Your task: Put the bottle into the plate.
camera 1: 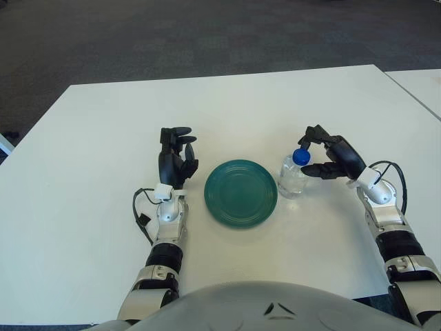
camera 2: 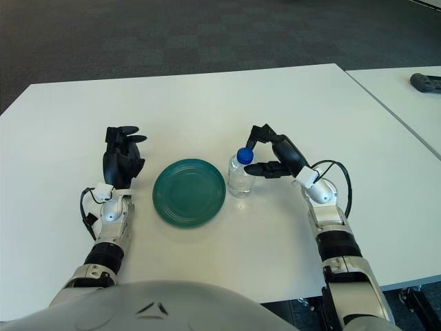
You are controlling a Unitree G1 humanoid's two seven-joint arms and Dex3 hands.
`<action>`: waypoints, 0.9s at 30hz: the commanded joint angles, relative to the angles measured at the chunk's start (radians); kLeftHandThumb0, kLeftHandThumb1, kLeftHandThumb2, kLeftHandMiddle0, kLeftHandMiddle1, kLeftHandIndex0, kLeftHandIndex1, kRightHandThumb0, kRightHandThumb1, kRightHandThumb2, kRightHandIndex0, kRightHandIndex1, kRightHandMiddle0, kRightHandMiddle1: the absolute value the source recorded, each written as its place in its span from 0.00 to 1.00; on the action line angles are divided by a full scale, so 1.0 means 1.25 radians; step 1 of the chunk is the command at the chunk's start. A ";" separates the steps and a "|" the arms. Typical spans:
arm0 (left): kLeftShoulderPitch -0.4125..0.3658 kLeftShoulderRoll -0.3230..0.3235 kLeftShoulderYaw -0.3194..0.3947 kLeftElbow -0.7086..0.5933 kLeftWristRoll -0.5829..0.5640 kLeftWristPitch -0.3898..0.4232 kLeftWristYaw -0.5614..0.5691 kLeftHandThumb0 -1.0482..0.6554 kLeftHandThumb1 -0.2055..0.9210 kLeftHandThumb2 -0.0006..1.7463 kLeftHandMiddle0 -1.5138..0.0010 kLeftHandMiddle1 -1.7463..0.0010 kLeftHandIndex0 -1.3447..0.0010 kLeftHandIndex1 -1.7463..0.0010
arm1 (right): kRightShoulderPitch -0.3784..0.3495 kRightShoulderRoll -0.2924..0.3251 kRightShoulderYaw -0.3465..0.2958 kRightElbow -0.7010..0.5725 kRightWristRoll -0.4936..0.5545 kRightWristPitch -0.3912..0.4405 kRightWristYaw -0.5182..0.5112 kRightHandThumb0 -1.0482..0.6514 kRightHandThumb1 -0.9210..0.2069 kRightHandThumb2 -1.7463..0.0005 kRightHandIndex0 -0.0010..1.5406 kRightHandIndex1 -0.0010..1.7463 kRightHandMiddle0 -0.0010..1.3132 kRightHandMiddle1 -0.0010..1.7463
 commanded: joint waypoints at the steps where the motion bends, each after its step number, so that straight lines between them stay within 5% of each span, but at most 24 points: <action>1: 0.051 -0.044 -0.003 0.030 -0.008 -0.007 0.012 0.07 1.00 0.37 0.88 0.07 0.83 0.14 | 0.002 0.021 -0.019 -0.014 0.014 -0.007 -0.011 0.33 0.01 0.97 0.80 1.00 0.77 1.00; 5: 0.050 -0.044 -0.004 0.030 -0.011 -0.009 0.013 0.08 1.00 0.37 0.88 0.06 0.82 0.14 | 0.006 0.033 -0.029 -0.020 0.003 -0.005 -0.025 0.37 0.01 0.95 0.80 1.00 0.78 1.00; 9: 0.049 -0.044 -0.004 0.029 -0.010 -0.010 0.016 0.07 1.00 0.37 0.87 0.05 0.81 0.14 | 0.013 0.039 -0.035 -0.033 -0.029 -0.010 -0.047 0.39 0.24 0.63 0.83 1.00 0.80 1.00; 12: 0.049 -0.044 -0.005 0.028 -0.008 -0.012 0.019 0.07 1.00 0.37 0.87 0.05 0.82 0.15 | 0.017 0.039 -0.035 -0.044 -0.056 -0.013 -0.063 0.39 0.30 0.54 0.84 1.00 0.82 1.00; 27: 0.058 -0.049 -0.016 0.010 -0.005 -0.010 0.031 0.07 1.00 0.39 0.89 0.03 0.84 0.14 | 0.027 0.054 -0.006 -0.066 -0.131 -0.034 -0.095 0.35 0.18 0.56 0.87 1.00 0.84 1.00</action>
